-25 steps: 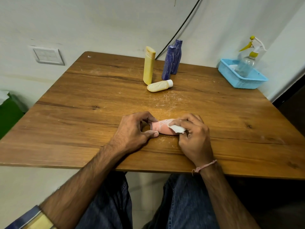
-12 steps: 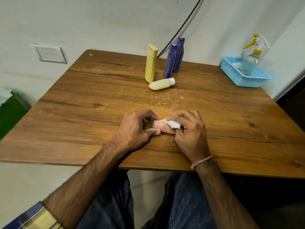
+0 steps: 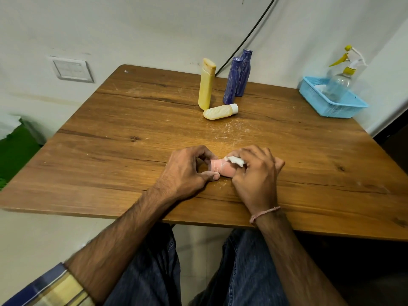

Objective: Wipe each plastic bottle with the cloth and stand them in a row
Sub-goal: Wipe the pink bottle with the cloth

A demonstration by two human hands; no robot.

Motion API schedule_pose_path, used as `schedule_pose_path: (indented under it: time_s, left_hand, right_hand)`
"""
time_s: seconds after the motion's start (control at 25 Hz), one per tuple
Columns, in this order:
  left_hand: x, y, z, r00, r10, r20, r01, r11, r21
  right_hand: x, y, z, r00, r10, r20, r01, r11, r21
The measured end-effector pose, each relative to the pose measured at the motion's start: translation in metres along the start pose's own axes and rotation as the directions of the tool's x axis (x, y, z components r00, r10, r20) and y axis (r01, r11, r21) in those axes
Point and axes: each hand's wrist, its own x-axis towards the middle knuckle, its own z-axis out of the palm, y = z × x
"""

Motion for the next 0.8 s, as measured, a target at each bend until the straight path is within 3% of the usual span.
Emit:
schedule_pose_path:
  time_s: [0.16,0.28,0.44,0.56,0.68,0.8]
  left_hand:
    - [-0.002,0.002,0.001,1.0,-0.023,-0.002,0.023,0.998,-0.051]
    - [-0.003,0.002,0.001,1.0,-0.027,-0.008,0.027,0.999,-0.03]
    - [-0.002,0.001,0.001,1.0,-0.022,0.004,0.022,0.999,-0.044]
    - [-0.002,0.001,0.001,1.0,-0.025,0.003,0.025,0.999,-0.024]
    - [-0.001,0.0,0.001,1.0,-0.011,0.005,0.011,0.998,-0.054]
    - [-0.001,0.0,0.001,1.0,-0.018,0.009,0.018,1.0,-0.025]
  right_hand:
    - [-0.005,-0.01,0.002,0.987,-0.137,0.087,0.127,0.987,0.103]
    - [-0.002,-0.01,-0.001,0.999,-0.026,0.024,0.025,0.999,0.019]
    - [-0.007,-0.013,-0.002,0.98,-0.156,0.127,0.149,0.987,0.063]
    - [-0.004,-0.008,-0.004,0.997,-0.024,0.067,0.025,1.0,-0.003]
    - [-0.012,-0.008,-0.003,0.983,-0.157,0.091,0.154,0.987,0.043]
    - [-0.012,-0.003,-0.005,0.997,-0.062,0.038,0.062,0.998,0.013]
